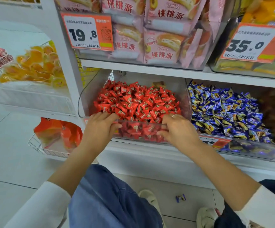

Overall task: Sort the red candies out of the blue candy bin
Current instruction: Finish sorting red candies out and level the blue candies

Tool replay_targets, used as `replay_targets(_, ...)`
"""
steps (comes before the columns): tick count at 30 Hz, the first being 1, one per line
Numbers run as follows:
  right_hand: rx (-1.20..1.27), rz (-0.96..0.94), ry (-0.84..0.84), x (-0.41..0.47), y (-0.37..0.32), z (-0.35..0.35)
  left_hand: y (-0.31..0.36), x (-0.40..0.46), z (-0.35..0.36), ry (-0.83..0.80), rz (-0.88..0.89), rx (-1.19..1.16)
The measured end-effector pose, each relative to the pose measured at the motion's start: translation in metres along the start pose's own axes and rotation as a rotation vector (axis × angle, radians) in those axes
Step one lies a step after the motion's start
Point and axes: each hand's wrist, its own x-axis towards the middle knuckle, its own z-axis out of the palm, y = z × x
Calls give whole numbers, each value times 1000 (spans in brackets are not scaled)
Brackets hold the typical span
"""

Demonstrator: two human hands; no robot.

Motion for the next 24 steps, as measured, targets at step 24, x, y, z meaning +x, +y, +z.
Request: replay_targets(24, 87, -90, 355, -85, 61, 4, -7, 7, 34, 33, -59, 66)
